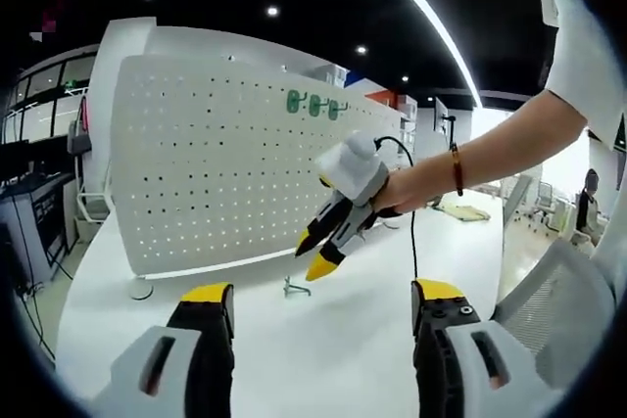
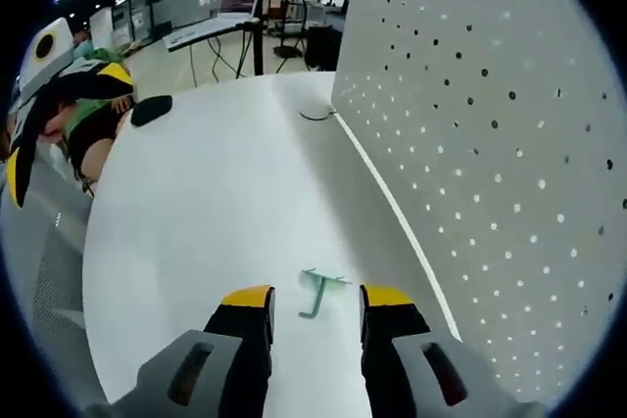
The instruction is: Insert the hook assembly into the mounting plate slot until the hook locks in place.
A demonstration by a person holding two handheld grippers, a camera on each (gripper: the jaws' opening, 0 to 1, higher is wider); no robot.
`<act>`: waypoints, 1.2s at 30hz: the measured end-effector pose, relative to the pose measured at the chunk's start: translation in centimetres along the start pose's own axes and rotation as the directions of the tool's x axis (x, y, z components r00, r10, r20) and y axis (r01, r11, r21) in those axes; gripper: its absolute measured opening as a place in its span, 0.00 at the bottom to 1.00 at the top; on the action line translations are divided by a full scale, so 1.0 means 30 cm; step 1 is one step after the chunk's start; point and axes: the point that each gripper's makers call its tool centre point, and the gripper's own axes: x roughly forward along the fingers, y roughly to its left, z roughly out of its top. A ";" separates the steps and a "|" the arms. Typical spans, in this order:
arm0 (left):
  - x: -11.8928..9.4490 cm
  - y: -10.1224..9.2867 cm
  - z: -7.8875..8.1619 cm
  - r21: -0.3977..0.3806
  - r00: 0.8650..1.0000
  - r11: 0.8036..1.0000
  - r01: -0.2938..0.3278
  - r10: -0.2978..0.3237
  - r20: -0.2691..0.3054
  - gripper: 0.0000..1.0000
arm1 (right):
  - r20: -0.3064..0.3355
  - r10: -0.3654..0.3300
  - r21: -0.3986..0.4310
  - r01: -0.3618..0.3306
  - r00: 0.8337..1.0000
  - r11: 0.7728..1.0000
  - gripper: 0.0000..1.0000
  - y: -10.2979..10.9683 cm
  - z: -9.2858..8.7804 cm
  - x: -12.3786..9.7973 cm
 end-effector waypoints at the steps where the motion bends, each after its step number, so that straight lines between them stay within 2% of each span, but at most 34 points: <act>1: -0.001 0.002 -0.003 -0.001 1.000 1.000 0.001 -0.001 -0.001 0.75 | -0.003 0.000 -0.002 0.000 1.000 1.000 0.34 -0.002 -0.002 0.005; 5: -0.005 0.016 -0.016 -0.009 1.000 1.000 -0.010 0.010 -0.006 0.74 | -0.011 0.000 -0.005 0.000 1.000 1.000 0.26 -0.011 -0.006 0.026; 14: -0.025 0.050 -0.043 -0.025 0.999 0.999 -0.034 0.033 -0.019 0.74 | -0.035 0.002 -0.035 -0.004 0.999 0.999 0.24 -0.026 -0.010 0.069; 17: -0.035 0.067 -0.051 -0.015 0.999 0.999 -0.042 0.042 -0.027 0.72 | -0.050 0.001 -0.036 -0.003 0.999 0.999 0.20 -0.033 -0.019 0.091; 23: -0.037 0.086 -0.056 -0.025 0.998 0.998 -0.054 0.053 -0.033 0.72 | -0.077 0.008 -0.054 -0.012 0.997 0.998 0.19 -0.030 -0.035 0.111; 27: -0.038 0.085 -0.063 -0.024 0.998 0.998 -0.051 0.050 -0.039 0.72 | -0.072 0.010 -0.028 -0.012 0.997 1.000 0.18 -0.028 -0.040 0.118; 32: -0.038 0.087 -0.070 -0.030 0.998 0.998 -0.054 0.052 -0.043 0.71 | -0.080 0.017 0.031 -0.014 0.997 0.999 0.12 -0.022 -0.049 0.121; 36: -0.037 0.086 -0.072 -0.038 0.998 0.998 -0.052 0.050 -0.042 0.71 | -0.080 0.018 0.048 -0.014 0.997 0.999 0.06 -0.018 -0.053 0.116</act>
